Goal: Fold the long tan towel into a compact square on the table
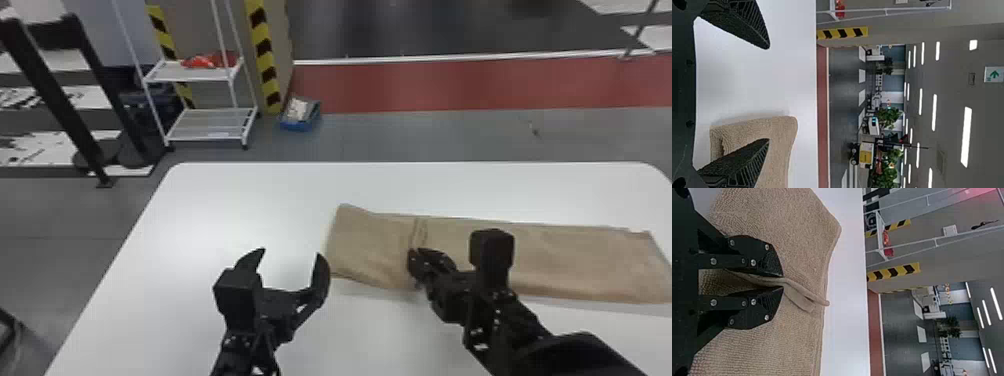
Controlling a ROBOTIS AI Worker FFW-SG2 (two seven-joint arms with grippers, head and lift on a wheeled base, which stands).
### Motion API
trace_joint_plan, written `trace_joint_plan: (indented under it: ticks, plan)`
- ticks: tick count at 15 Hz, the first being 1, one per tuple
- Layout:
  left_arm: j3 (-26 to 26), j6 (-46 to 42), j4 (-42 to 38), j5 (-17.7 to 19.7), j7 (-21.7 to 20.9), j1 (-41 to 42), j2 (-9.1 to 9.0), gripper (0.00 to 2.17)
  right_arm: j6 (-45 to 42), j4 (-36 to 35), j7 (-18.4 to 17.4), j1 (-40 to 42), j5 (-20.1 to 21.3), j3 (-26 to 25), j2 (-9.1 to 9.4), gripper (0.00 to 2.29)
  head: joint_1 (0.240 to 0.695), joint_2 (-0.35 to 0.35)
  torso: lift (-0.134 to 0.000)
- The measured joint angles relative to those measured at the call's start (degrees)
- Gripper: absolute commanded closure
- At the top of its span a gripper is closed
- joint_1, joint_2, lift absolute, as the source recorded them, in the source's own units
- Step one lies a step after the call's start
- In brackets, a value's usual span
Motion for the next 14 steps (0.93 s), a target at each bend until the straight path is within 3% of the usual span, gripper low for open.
trace_joint_plan:
  ticks: [2, 7, 10, 12, 14]
  plan:
    - [-0.02, 0.00, -0.04, 0.00, 0.00, 0.13, 0.00, 0.03, 0.34, -0.45, 0.02, 0.06, 0.18, 0.00, -0.01, 1.14, 0.695, 0.104, -0.113]
    - [-0.32, 0.00, -0.46, 0.00, 0.00, 0.42, 0.00, 0.03, 0.76, -3.35, 0.03, 0.62, 0.83, -0.04, -0.02, 1.15, 0.695, 0.103, -0.113]
    - [-0.18, -0.35, -0.81, 0.04, 0.28, 0.68, 0.00, 0.03, 0.43, -9.88, 0.35, 2.69, 1.37, -1.72, -0.36, 1.15, 0.695, 0.095, -0.113]
    - [0.12, -1.90, -1.01, 0.13, 0.55, 0.99, 0.00, 0.03, 3.33, -17.54, 1.76, 5.42, 1.60, -7.15, -0.90, 1.15, 0.695, 0.057, -0.113]
    - [0.68, -4.15, -1.18, 0.45, 1.13, 1.43, 0.00, 0.03, 8.64, -25.13, 4.30, 8.96, 0.80, -16.23, -2.66, 1.15, 0.695, -0.002, -0.113]
